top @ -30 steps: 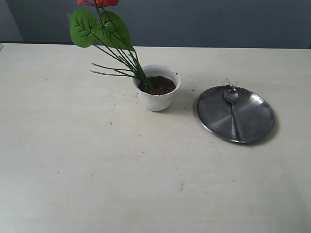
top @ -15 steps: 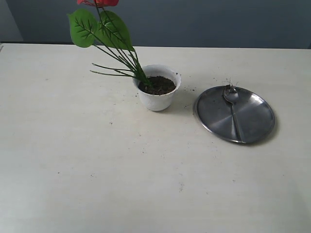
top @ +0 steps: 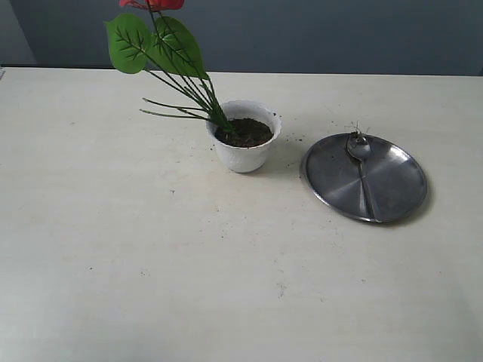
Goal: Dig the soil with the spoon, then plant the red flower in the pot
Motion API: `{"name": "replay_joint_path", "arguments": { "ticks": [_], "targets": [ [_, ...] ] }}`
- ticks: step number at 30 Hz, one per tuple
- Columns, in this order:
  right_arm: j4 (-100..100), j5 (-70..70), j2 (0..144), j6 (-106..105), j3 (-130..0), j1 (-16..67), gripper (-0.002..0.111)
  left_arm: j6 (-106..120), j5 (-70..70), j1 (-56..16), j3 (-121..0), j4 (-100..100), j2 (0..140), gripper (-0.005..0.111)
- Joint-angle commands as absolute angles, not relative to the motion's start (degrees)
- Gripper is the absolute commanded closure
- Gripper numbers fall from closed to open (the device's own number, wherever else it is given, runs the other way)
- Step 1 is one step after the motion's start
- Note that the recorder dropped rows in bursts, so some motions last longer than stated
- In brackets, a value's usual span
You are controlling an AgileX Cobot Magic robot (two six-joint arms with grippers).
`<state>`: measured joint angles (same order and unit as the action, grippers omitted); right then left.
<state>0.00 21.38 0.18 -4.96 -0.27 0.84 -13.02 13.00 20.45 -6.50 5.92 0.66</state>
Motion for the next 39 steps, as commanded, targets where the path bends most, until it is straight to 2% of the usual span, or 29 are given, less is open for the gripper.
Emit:
{"name": "replay_joint_path", "arguments": {
  "ticks": [1, 8, 29, 39],
  "targets": [
    [-0.3, 20.81, 0.0, -5.02, 0.0, 0.69, 0.108, -11.94, 14.88, 20.61, -5.78, 3.75, 0.0, 0.106],
    [-0.3, 20.81, 0.0, -5.02, 0.0, 0.69, 0.108, -1.1, 18.14, 20.45, -5.55, -4.4, 0.0, 0.106],
    [-0.3, 20.81, 0.0, -5.02, 0.0, 0.69, 0.108, -0.4, 20.59, 19.41, 0.0, -6.12, 0.0, 0.106],
    [-0.3, 20.81, 0.0, -5.02, 0.0, 0.69, 0.108, 9.16, 19.45, 19.31, 0.0, -6.12, 0.0, 0.106]
  ]
}}
